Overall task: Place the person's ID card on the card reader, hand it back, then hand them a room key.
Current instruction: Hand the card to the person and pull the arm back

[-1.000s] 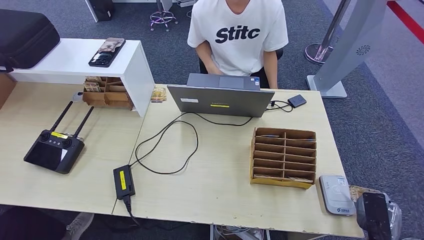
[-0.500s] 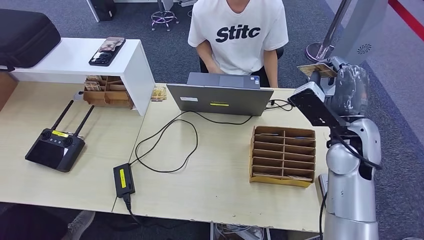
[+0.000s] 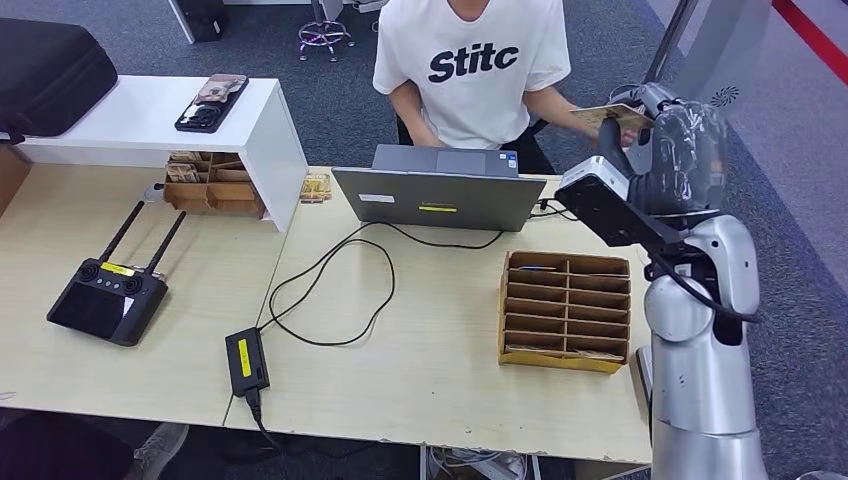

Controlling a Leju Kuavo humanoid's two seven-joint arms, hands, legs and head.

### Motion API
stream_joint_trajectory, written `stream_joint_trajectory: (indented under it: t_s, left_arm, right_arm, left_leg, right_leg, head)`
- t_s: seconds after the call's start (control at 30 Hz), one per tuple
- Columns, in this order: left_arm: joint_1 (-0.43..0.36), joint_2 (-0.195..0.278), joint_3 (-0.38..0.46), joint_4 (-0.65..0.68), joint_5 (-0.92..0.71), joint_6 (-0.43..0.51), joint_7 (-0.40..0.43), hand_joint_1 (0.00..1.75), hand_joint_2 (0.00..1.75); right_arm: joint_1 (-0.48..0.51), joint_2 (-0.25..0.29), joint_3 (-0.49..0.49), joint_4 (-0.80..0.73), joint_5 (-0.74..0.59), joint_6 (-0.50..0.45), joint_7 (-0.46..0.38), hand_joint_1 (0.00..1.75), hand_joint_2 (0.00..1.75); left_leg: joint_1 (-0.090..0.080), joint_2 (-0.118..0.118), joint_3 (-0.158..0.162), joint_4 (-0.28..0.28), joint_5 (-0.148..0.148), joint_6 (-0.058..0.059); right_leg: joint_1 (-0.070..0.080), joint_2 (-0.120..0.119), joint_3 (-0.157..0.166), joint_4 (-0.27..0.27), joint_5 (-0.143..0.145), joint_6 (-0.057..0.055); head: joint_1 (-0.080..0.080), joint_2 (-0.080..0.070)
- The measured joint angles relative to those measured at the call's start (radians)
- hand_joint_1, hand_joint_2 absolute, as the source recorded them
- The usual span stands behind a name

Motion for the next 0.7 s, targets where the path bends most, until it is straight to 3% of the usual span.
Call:
stream_joint_trajectory:
  t_s: [0.2, 0.47, 0.7]
  left_arm:
    - [-0.002, 0.003, 0.000, 0.000, -0.021, -0.002, 0.000, 0.00, 1.75]
    - [-0.003, 0.005, 0.000, 0.000, -0.038, -0.003, -0.001, 0.00, 1.75]
    - [-0.005, 0.005, 0.000, 0.000, -0.068, -0.009, -0.006, 0.00, 1.75]
  right_arm:
    - [-0.118, -0.016, 0.004, 0.140, 0.039, 0.023, 0.043, 1.75, 1.75]
    - [-0.194, -0.028, 0.006, 0.258, 0.080, 0.037, 0.077, 1.75, 1.75]
    - [-0.374, -0.037, 0.015, 0.538, 0.214, 0.050, 0.160, 1.75, 1.75]
  left_leg:
    - [0.000, 0.000, 0.001, 0.000, 0.000, 0.000]
    - [0.000, 0.000, 0.000, 0.000, 0.000, 0.000]
    - [0.000, 0.000, 0.001, 0.000, 0.000, 0.000]
  right_leg:
    - [0.000, 0.000, 0.000, 0.000, 0.000, 0.000]
    - [0.000, 0.000, 0.000, 0.000, 0.000, 0.000]
    - [0.000, 0.000, 0.000, 0.000, 0.001, 0.000]
  head:
    - [0.000, 0.000]
    - [0.000, 0.000]
    - [0.000, 0.000]
